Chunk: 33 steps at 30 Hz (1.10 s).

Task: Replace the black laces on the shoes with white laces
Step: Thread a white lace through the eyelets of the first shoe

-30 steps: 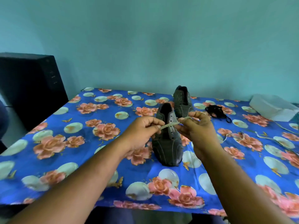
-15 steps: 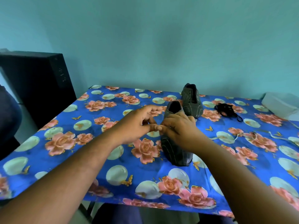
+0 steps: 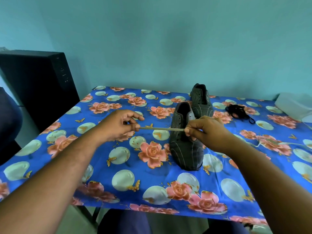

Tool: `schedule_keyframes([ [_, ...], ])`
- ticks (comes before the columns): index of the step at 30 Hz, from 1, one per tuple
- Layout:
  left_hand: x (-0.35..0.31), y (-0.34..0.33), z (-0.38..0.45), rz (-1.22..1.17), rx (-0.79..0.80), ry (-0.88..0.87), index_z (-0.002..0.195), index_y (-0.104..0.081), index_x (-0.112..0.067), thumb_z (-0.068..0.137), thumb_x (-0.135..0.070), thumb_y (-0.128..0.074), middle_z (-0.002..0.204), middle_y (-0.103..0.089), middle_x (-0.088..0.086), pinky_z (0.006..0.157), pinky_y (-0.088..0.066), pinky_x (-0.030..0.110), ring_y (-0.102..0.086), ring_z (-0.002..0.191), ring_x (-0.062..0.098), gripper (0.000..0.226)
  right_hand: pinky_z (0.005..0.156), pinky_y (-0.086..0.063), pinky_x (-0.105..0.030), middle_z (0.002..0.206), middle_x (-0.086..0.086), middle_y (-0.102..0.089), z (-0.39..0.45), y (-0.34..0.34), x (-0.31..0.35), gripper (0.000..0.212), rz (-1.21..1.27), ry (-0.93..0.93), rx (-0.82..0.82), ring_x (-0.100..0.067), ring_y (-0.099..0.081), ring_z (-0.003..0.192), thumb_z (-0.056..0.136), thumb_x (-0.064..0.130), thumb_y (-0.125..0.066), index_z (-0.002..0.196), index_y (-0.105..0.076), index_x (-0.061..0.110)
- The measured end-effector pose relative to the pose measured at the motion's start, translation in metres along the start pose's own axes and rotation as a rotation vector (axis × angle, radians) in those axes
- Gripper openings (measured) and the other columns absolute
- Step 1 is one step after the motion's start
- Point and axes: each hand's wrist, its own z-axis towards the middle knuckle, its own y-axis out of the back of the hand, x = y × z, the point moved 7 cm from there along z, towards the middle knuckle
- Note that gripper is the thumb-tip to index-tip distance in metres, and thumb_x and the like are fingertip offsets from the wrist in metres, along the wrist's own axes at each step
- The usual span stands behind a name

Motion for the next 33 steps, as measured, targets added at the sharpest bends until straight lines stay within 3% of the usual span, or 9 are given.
schedule_keyframes([
  [4,-0.011,-0.012,0.005,0.28,0.034,-0.029,0.119,-0.07,-0.021,0.097,-0.019,-0.069,0.097,-0.073,-0.001,0.053,-0.043,0.018,-0.058,0.059,-0.004,0.022,0.094,-0.03,-0.039,0.07,0.014,-0.068,0.004,-0.005,0.005,0.028,0.047,0.008,-0.006,0.001,-0.059,0.081,0.102,0.039,-0.055,0.075,-0.063,0.033],
  [7,-0.027,-0.033,0.01,0.497,0.067,-0.127,0.14,-0.058,-0.033,0.097,-0.047,-0.061,0.141,-0.058,-0.01,0.101,-0.046,0.029,-0.053,0.127,0.002,0.045,0.089,-0.029,-0.038,0.071,0.014,-0.068,0.008,-0.008,0.012,0.031,0.063,0.01,0.004,0.001,-0.058,0.08,0.102,0.038,-0.055,0.072,-0.06,0.034],
  [9,-0.037,-0.054,0.013,0.532,0.115,-0.205,0.135,-0.061,-0.037,0.096,-0.059,-0.056,0.142,-0.057,-0.014,0.112,-0.039,0.045,-0.046,0.135,0.009,0.045,0.088,-0.028,-0.038,0.073,0.013,-0.068,0.01,-0.011,0.017,0.032,0.066,0.017,0.004,0.0,-0.058,0.079,0.101,0.039,-0.056,0.071,-0.059,0.032],
  [15,-0.043,-0.073,0.021,0.429,0.06,-0.335,0.088,-0.069,-0.036,0.092,-0.056,-0.065,0.093,-0.065,-0.017,0.091,-0.049,0.052,-0.058,0.101,0.014,0.02,0.093,-0.03,-0.04,0.074,0.01,-0.069,0.01,-0.011,0.027,0.03,0.072,0.038,-0.015,-0.001,-0.057,0.077,0.101,0.041,-0.055,0.073,-0.061,0.031],
  [21,-0.027,-0.037,0.017,0.533,0.034,-0.254,0.074,-0.065,-0.051,0.087,-0.058,-0.069,0.117,-0.055,-0.029,0.1,-0.042,0.052,-0.054,0.113,0.004,0.015,0.1,-0.032,-0.045,0.072,0.014,-0.066,0.002,-0.004,0.008,0.029,0.003,0.025,-0.058,-0.008,-0.052,0.092,0.101,0.047,-0.053,0.073,-0.059,0.039],
  [24,-0.001,0.005,0.012,0.341,-0.023,-0.092,0.079,-0.075,-0.032,0.082,-0.048,-0.073,0.122,-0.053,-0.021,0.066,-0.053,0.039,-0.066,0.079,0.008,0.017,0.1,-0.035,-0.05,0.07,0.013,-0.065,-0.006,0.006,-0.018,0.032,0.046,-0.013,-0.082,-0.007,-0.055,0.087,0.096,0.061,-0.046,0.077,-0.06,0.04],
  [26,0.016,0.02,0.011,0.362,-0.033,-0.027,0.079,-0.078,-0.026,0.083,-0.044,-0.075,0.125,-0.054,-0.016,0.059,-0.054,0.034,-0.069,0.083,0.014,0.019,0.101,-0.034,-0.049,0.073,0.01,-0.066,-0.008,0.005,-0.025,0.035,0.045,-0.033,-0.08,-0.007,-0.056,0.088,0.095,0.063,-0.044,0.081,-0.063,0.036],
  [30,0.013,0.005,0.021,0.52,0.046,0.041,0.088,-0.074,-0.042,0.088,-0.05,-0.071,0.144,-0.049,-0.014,0.088,-0.057,0.047,-0.065,0.115,0.018,0.008,0.099,-0.029,-0.042,0.076,0.014,-0.065,-0.005,-0.001,-0.012,0.025,0.068,-0.02,-0.095,-0.012,-0.051,0.095,0.1,0.044,-0.056,0.076,-0.062,0.042],
  [33,-0.012,-0.028,0.023,0.649,0.079,-0.045,0.133,-0.058,-0.049,0.091,-0.06,-0.06,0.166,-0.022,-0.014,0.118,-0.026,0.057,-0.024,0.152,0.016,0.044,0.094,-0.029,-0.041,0.085,0.012,-0.065,0.0,-0.004,-0.001,0.02,0.076,-0.003,-0.084,-0.015,-0.051,0.101,0.099,0.045,-0.057,0.083,-0.066,0.038],
])
